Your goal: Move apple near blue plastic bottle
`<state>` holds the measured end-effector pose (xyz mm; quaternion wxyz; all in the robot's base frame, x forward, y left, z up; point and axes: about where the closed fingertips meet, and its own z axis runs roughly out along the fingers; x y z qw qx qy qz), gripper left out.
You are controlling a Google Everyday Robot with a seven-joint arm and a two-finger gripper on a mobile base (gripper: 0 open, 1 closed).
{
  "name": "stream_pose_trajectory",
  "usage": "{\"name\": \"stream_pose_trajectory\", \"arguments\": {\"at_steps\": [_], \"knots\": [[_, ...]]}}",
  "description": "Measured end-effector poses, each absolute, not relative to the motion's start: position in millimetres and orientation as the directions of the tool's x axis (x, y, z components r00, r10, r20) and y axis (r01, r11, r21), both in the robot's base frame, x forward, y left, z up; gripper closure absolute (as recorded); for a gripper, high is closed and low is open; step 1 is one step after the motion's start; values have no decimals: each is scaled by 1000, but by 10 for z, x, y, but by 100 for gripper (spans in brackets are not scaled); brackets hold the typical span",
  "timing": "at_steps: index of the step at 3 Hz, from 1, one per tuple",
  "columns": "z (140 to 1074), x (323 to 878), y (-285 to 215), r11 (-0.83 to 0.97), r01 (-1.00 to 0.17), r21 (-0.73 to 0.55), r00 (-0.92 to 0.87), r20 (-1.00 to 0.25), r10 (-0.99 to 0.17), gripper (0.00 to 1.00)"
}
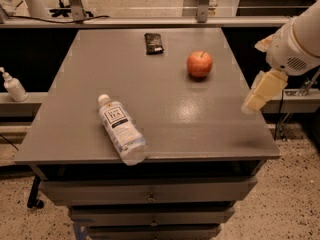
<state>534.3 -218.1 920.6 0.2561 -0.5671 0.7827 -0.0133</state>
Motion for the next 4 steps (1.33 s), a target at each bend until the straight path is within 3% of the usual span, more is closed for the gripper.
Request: {"name": "stream_pose_trajectory", "arguments": {"at_steps": [2, 4], "knots": [[8997, 6181, -2104, 477, -830, -290, -242, -583, -776, 0], [8737, 6761, -1761, 556, -816, -161, -273, -740, -615, 0]]}}
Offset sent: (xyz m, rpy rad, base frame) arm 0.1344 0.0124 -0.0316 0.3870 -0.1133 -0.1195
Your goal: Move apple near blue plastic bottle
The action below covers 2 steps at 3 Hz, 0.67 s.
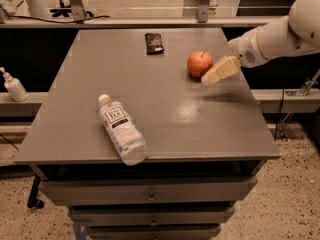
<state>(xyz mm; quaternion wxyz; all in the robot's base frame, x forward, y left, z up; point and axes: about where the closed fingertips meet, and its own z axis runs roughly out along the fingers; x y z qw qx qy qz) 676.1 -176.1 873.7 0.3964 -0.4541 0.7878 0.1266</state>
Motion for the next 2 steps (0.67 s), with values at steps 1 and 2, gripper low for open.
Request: {"name": "stream_pose_trajectory", "arguments": {"at_steps": [1, 2], "knots": [[8580, 6891, -1469, 552, -829, -89, -285, -782, -555, 0], [8429, 6928, -1302, 544, -838, -42, -302, -796, -525, 18]]}}
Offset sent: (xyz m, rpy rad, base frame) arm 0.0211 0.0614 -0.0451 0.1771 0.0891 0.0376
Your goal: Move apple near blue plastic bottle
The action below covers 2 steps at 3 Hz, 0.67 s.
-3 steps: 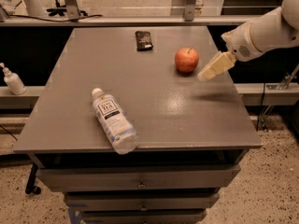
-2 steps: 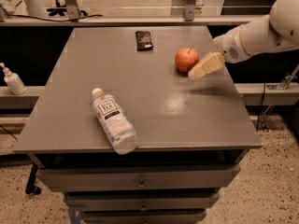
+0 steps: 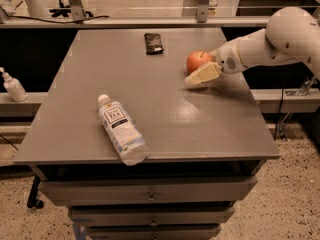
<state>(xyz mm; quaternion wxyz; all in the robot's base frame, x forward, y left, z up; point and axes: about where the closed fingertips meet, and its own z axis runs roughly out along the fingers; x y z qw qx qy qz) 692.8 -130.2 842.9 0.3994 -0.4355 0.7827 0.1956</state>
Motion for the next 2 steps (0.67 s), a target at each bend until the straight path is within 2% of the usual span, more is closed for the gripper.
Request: {"name": "stream_pose_trajectory", "arguments": {"at_steps": [2], "knots": [[8461, 7013, -1195, 533, -846, -28, -285, -820, -496, 65]]}}
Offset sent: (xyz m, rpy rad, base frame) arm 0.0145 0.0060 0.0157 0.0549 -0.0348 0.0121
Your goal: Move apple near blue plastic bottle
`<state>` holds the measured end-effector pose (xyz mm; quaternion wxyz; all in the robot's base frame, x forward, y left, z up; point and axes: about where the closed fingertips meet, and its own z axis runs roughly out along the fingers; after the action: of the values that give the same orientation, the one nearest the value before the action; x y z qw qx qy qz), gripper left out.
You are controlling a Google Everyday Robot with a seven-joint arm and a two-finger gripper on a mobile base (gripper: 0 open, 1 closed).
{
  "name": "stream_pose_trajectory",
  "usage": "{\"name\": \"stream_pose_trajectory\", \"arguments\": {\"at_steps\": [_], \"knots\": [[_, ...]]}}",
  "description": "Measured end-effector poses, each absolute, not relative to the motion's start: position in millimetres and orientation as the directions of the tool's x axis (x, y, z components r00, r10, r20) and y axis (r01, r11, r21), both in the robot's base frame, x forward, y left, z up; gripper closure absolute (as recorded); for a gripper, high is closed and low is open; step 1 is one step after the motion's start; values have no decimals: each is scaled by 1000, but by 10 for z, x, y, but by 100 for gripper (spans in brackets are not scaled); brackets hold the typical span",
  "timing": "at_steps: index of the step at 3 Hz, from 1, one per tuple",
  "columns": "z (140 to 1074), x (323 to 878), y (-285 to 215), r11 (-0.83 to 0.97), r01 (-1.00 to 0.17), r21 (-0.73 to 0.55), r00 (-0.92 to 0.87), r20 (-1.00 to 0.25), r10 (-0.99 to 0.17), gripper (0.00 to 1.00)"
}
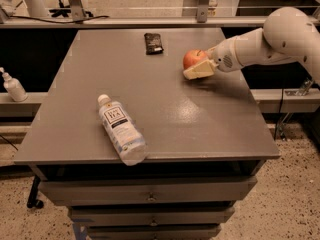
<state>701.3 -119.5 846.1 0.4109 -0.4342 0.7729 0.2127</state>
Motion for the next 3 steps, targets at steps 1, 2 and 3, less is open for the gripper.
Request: {"name": "stream_pose_trajectory", "arguments": {"at_steps": [1, 2, 3], "knots": [[8652, 6914, -1203, 505, -863, -31, -262, -826, -499, 87], [8791, 6467, -1068, 406, -914, -4, -224, -828, -514, 100], [8811, 5886, -849, 283, -959, 28, -173, -847, -503, 100]]}}
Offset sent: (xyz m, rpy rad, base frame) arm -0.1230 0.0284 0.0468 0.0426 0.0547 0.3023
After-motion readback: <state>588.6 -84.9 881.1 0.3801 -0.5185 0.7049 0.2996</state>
